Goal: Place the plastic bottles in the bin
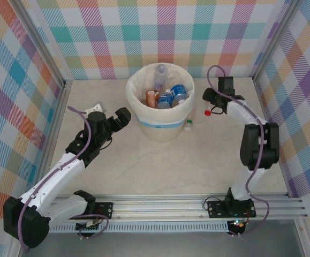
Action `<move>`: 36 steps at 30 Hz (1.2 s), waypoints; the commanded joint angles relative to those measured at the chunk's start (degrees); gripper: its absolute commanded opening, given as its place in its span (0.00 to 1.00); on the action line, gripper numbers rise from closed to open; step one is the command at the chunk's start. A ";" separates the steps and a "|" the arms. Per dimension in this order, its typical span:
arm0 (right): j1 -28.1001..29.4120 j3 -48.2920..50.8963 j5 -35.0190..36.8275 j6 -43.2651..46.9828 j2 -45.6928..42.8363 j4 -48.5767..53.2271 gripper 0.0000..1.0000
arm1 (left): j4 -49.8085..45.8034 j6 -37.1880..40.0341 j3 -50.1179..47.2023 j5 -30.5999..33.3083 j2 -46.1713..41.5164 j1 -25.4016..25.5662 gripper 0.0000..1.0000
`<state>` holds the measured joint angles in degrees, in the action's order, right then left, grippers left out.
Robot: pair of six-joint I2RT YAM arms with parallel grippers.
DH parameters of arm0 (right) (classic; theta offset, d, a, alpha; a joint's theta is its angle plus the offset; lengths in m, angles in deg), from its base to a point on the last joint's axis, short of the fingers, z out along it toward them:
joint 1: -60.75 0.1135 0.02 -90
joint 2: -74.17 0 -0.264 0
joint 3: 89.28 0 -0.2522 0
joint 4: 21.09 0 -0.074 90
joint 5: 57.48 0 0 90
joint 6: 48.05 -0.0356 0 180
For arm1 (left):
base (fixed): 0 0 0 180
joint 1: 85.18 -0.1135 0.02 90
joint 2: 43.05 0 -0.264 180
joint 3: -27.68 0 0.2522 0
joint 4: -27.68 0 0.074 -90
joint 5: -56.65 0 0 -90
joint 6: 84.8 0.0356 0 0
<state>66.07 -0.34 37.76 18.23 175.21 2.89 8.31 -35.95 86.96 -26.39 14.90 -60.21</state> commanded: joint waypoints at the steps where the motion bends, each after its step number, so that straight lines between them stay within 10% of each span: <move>1: 0.22 1.64 -4.87 -1.39 -8.57 -8.17 0.56 | 1.74 0.54 -0.45 -0.78 0.57 -0.80 1.00; 17: 14.04 -12.44 -30.96 10.50 -15.96 -1.45 0.59 | 5.87 -3.57 -1.69 2.24 1.93 -0.87 1.00; 25: 25.22 -27.61 -19.61 8.92 -2.80 5.68 0.62 | 1.92 -5.18 -1.48 4.33 0.39 -0.80 1.00; 29: 28.77 -36.00 -16.97 9.51 3.19 12.38 0.81 | 0.78 -5.35 -1.78 5.25 -0.91 -0.80 1.00; 36: 28.99 -28.60 -8.32 14.14 -5.58 8.91 0.98 | 0.31 -4.47 -2.93 6.27 -2.74 -0.89 1.00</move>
<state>95.64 -31.88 23.44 29.44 177.13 13.47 9.21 -40.47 85.51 -21.63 13.26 -60.25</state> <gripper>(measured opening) 0.972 0.999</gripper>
